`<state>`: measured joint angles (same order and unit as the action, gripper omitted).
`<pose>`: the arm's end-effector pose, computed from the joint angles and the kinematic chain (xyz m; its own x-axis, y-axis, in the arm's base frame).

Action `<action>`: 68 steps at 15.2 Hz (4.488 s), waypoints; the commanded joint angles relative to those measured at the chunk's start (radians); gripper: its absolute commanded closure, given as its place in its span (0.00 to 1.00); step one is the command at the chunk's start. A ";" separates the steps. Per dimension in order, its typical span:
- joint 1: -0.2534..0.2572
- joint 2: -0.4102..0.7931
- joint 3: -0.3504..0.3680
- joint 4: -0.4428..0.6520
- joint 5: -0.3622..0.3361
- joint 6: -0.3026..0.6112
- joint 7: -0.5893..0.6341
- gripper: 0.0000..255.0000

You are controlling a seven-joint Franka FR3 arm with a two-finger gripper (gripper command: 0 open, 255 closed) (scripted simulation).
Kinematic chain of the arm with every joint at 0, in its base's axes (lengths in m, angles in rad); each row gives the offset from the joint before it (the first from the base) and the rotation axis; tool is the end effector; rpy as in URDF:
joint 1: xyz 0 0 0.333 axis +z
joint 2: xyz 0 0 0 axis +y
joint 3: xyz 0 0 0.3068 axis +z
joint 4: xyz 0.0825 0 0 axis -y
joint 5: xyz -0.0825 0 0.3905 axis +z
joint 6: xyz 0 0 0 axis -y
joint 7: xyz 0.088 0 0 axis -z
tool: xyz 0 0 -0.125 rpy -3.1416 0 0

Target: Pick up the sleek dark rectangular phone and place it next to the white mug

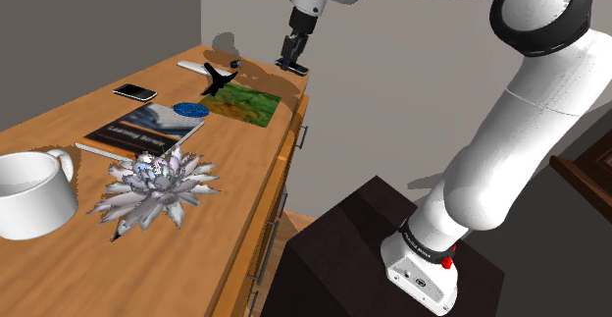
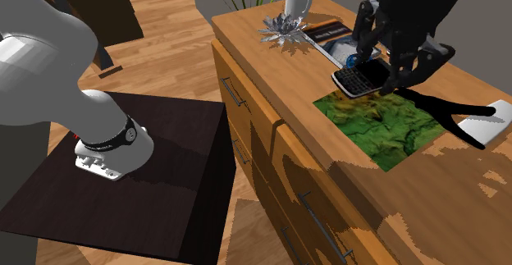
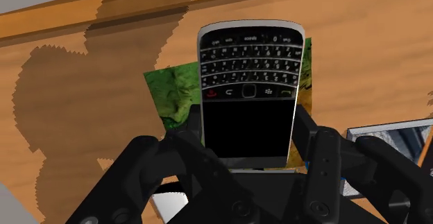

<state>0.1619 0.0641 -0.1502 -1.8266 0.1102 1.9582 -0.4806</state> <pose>0.5947 0.0175 0.4714 0.8948 0.4344 0.1027 0.4411 -0.8959 -0.0534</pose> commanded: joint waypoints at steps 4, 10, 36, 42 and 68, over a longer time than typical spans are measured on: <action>0.047 -0.070 0.041 -0.079 -0.017 0.018 0.092 1.00; 0.113 -0.146 0.114 -0.171 -0.031 0.045 0.235 1.00; 0.389 -0.071 0.469 -0.087 -0.099 0.064 0.892 1.00; 0.466 0.044 0.534 0.047 -0.163 0.036 1.053 1.00; 0.563 0.252 0.557 0.024 -0.287 0.243 1.229 1.00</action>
<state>0.7232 0.3124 0.4077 -1.7909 -0.1735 2.1866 0.7445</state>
